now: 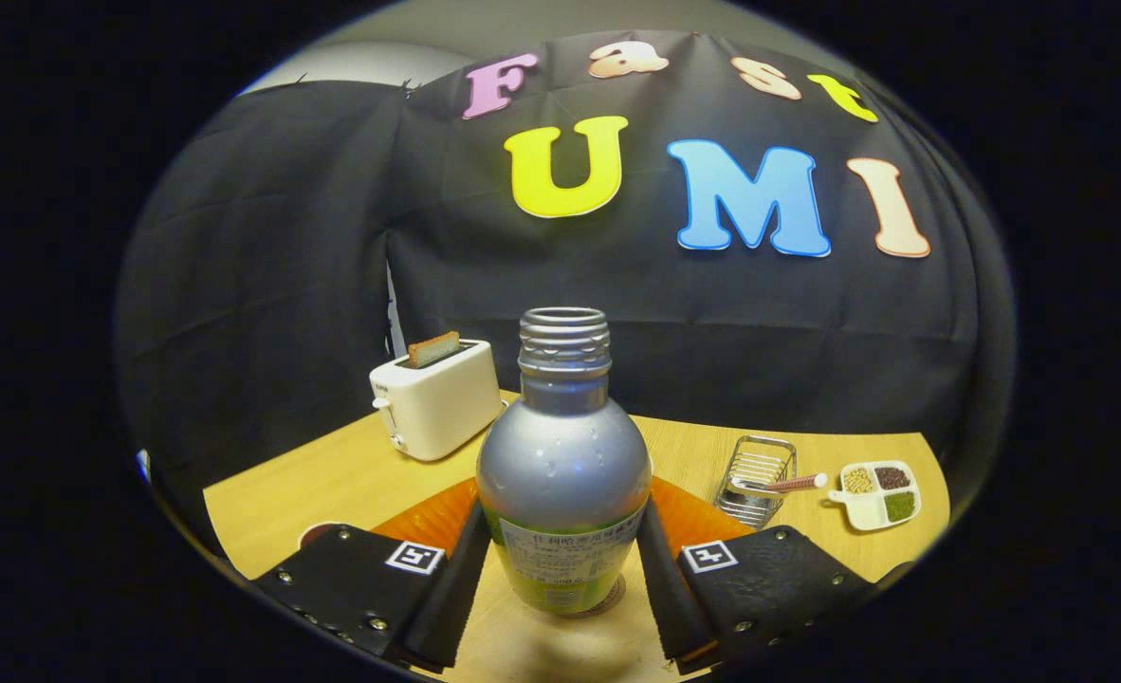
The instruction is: Take the bottle from table, then pour the juice into the cup, finally place the bottle on the coaster
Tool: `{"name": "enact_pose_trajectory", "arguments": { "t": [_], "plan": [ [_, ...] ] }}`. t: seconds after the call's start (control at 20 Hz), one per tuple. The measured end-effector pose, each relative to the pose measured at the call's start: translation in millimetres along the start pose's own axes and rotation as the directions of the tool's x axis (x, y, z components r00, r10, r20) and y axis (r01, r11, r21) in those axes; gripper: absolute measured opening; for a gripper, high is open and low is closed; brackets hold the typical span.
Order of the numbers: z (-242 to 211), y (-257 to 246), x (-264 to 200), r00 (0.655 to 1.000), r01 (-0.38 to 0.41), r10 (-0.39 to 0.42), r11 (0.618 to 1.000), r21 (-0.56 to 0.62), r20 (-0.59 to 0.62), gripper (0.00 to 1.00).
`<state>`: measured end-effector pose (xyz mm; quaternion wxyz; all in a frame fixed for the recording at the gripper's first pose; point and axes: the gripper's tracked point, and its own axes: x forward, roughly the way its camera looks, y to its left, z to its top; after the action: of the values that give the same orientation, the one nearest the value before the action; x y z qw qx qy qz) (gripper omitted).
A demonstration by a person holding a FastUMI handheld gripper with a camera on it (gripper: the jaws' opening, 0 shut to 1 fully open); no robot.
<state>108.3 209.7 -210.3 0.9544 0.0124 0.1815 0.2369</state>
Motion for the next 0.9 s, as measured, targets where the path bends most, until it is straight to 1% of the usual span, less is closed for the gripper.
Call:
{"name": "enact_pose_trajectory", "arguments": {
  "t": [0.15, 0.4, 0.5, 0.7, 0.8, 0.9],
  "plan": [
    [-4.0, -4.9, 2.8, 1.0, -0.006, 0.006, 1.0, 0.006, -0.007, 0.76],
    [-17.5, -10.6, 25.0, 1.0, -0.004, 0.004, 1.0, 0.017, -0.022, 0.77],
    [-28.6, -10.7, 34.1, 1.0, -0.01, 0.011, 1.0, 0.02, -0.029, 0.77],
    [-47.2, -16.9, 49.6, 0.999, 0.003, -0.003, 1.0, -0.005, -0.047, 0.77],
    [-57.4, -16.7, 56.1, 0.998, -0.008, 0.008, 1.0, 0.007, -0.055, 0.77],
    [-69.3, -21.2, 61.5, 0.998, 0.0, 0.0, 1.0, 0.006, -0.067, 0.77]
  ]
}}
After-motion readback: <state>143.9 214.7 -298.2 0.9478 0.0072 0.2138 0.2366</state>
